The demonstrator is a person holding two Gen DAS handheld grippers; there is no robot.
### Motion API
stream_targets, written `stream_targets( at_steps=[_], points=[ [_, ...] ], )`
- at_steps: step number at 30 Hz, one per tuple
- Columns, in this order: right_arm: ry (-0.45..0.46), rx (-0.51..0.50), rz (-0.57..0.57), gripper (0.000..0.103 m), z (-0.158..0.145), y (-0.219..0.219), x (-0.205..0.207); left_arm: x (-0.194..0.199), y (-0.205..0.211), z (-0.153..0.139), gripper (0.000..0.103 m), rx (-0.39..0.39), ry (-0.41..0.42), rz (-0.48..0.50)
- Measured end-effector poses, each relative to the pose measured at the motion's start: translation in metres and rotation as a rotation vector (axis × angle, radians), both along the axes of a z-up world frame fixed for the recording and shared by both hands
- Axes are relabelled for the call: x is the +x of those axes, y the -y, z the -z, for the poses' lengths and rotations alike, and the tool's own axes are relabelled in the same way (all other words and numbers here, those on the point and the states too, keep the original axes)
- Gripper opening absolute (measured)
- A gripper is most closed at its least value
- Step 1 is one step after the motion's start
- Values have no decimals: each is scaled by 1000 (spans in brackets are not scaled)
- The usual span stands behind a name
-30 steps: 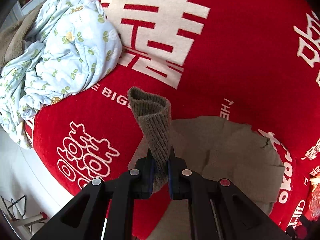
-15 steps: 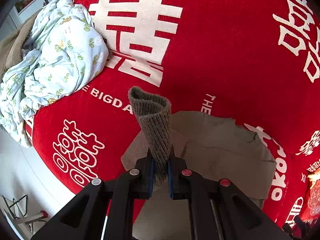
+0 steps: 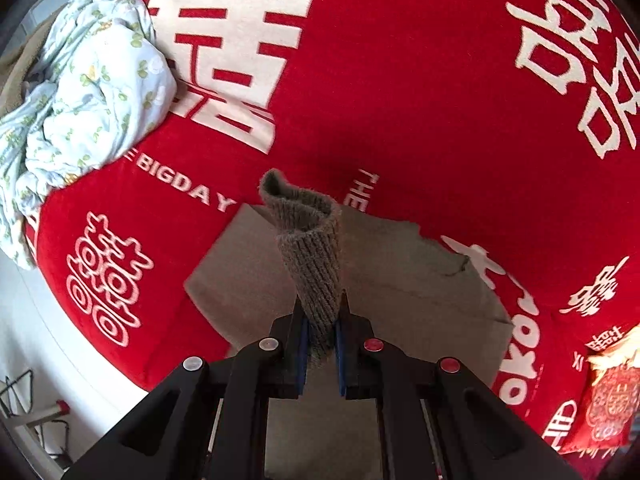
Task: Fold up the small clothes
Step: 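Carry the gripped sleeve with the left tool across the sweater body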
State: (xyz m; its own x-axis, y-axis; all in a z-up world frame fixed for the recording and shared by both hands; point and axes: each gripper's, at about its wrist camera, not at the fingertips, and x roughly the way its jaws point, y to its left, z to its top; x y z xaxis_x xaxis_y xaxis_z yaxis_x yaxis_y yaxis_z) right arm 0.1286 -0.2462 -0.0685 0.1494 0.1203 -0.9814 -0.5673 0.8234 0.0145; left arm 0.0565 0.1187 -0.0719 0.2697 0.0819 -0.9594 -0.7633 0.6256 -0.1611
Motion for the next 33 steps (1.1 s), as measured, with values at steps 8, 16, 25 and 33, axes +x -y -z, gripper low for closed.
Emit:
stream_targets(
  at_steps=[8, 16, 25, 33],
  points=[
    [15, -35, 0, 82, 2, 48, 3, 33, 47, 12, 12, -36, 27, 11],
    [30, -64, 32, 82, 2, 98, 5, 64, 98, 28, 12, -50, 31, 67],
    [26, -90, 83, 82, 9, 150, -4, 85, 145, 60, 12, -62, -19, 149],
    [10, -133, 120, 82, 18, 184, -14, 112, 191, 94, 12, -79, -52, 237]
  ],
)
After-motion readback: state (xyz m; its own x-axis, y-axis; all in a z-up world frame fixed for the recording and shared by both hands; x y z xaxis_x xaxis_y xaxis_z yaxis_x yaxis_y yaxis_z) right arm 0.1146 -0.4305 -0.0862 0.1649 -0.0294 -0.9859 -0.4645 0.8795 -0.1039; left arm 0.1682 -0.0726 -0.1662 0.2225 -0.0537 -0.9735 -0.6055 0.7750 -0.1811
